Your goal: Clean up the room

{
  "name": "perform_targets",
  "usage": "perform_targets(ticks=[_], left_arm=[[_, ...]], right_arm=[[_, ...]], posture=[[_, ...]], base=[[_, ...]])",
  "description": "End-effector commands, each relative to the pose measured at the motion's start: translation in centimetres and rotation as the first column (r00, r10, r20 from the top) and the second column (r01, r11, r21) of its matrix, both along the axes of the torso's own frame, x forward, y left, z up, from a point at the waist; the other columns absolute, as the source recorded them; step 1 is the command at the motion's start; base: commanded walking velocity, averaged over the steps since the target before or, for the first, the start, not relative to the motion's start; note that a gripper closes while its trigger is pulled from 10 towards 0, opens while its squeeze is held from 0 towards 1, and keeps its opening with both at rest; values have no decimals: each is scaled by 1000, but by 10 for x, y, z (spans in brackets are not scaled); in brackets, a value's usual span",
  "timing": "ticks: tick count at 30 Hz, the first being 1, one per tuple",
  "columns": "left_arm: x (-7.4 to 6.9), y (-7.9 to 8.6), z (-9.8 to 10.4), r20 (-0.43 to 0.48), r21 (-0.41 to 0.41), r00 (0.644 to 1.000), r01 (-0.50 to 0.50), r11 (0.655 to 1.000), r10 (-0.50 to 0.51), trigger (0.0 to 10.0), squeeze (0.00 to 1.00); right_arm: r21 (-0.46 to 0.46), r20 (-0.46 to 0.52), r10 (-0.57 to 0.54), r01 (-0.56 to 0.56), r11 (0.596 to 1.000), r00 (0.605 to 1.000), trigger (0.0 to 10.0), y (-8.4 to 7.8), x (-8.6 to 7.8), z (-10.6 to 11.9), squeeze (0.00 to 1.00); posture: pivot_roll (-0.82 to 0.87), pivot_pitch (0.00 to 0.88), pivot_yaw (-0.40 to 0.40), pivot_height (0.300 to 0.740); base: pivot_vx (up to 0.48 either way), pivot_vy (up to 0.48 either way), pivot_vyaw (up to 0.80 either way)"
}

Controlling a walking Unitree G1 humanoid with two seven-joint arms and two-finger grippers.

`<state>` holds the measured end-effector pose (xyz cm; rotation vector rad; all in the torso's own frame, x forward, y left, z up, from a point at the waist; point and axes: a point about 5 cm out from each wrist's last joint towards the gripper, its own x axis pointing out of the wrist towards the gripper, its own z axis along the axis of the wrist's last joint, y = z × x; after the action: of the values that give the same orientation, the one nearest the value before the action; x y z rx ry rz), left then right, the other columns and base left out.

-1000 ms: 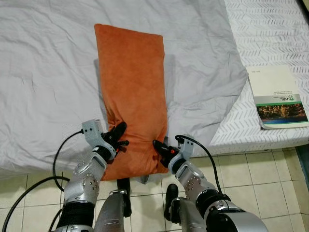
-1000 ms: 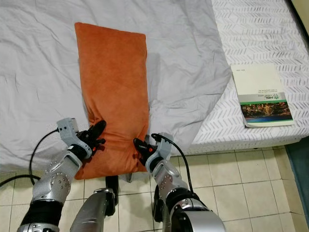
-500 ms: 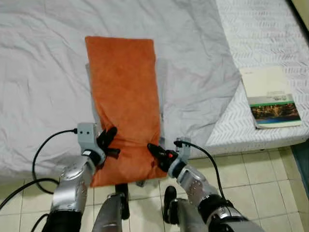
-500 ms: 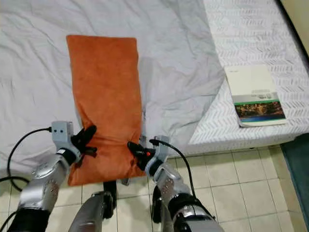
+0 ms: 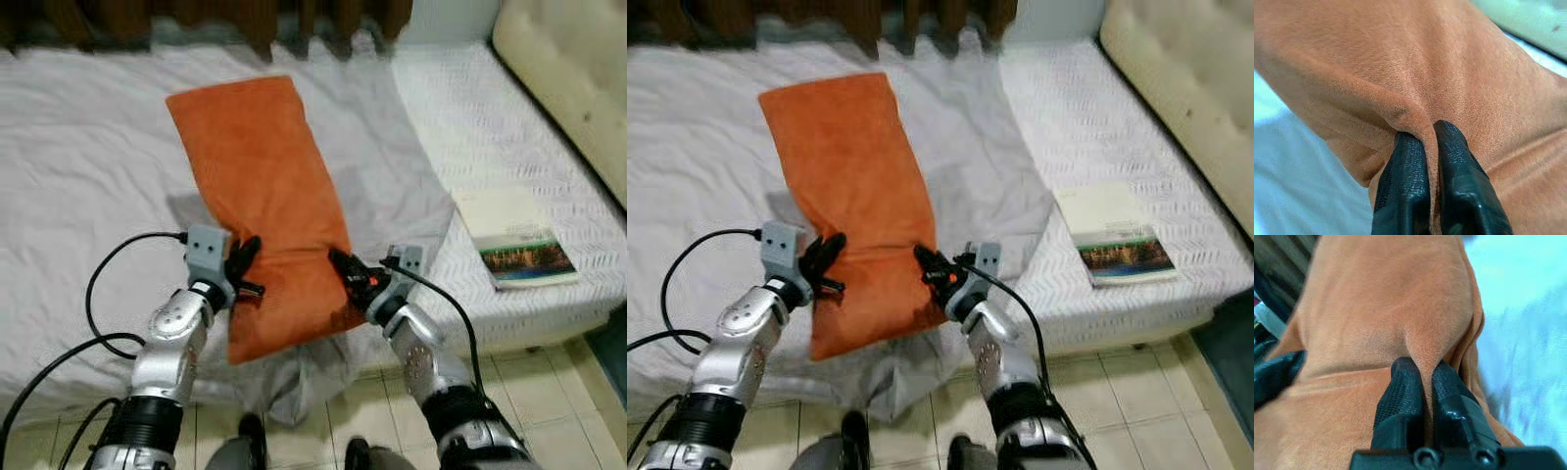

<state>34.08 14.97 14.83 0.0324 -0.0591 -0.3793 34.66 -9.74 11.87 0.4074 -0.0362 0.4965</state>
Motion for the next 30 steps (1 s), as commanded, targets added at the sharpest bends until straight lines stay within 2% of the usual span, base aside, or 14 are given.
perform_targets(ticks=[1,4,7,8,10,12,13,16,17,18,20,23,27,30], left_arm=[[-10,12,-7,17,78,999,-39,996,37,10000,0],[-13,10,-8,33,95,999,-31,995,28,10000,0],[-24,10,-11,45,77,997,-61,995,58,10000,0],[-33,9,-14,42,72,996,-82,994,79,10000,0],[-36,8,-16,40,72,995,-92,993,89,10000,0],[-45,5,-27,15,66,992,-123,990,123,10000,0],[-45,5,-27,15,66,992,-123,990,123,10000,0],[-54,-1,-43,-21,85,992,-123,989,125,10000,0],[-54,-4,-49,-32,119,993,-110,987,114,10000,0],[-54,-4,-49,-32,119,993,-110,987,114,10000,0],[-53,-5,-51,-44,126,994,-96,987,102,10000,0],[-51,-7,-52,-61,121,995,-70,990,78,10000,0],[-53,-9,-55,-91,105,994,-49,993,59,10000,0],[-50,-15,-57,-91,109,995,-21,994,31,10000,0]], right_arm=[[-16,151,-232,237,971,961,0,-38,-3,24,0],[-37,171,-275,286,958,946,0,-45,-10,23,0],[-119,244,-360,396,911,901,0,-67,-34,20,0],[-148,243,-414,455,878,877,0,-80,-49,15,0],[-158,233,-444,484,861,865,0,-86,-55,12,0],[-248,231,-492,540,804,839,0,-101,-73,0,0],[-248,231,-492,540,804,839,0,-101,-73,0,0],[-368,237,-548,596,714,802,0,-117,-93,-14,0],[-407,231,-589,627,665,775,0,-123,-101,-18,0],[-407,231,-589,627,665,775,0,-123,-101,-18,0],[-437,221,-613,639,633,758,0,-126,-107,-20,0],[-476,178,-626,624,620,759,0,-127,-114,-27,0],[-534,50,-569,504,680,821,0,-114,-119,-45,0],[-524,33,-525,462,716,851,0,-104,-112,-48,0]], posture=[[50,0,-55,740],[56,0,-57,740],[61,0,-59,740],[58,0,-60,740],[58,0,-60,740],[44,0,-64,740],[44,0,-64,740],[33,0,-67,740],[27,0,-65,740],[27,0,-65,740],[19,0,-58,740],[2,0,-41,740],[-17,0,-25,740],[-26,0,-13,740]], base=[[0,0,0],[0,0,0],[0,0,0],[0,0,0],[0,0,0],[0,0,0],[0,0,0],[0,0,0],[0,0,0],[0,0,0],[0,0,0],[0,0,0],[68,-173,0],[290,-380,0]])
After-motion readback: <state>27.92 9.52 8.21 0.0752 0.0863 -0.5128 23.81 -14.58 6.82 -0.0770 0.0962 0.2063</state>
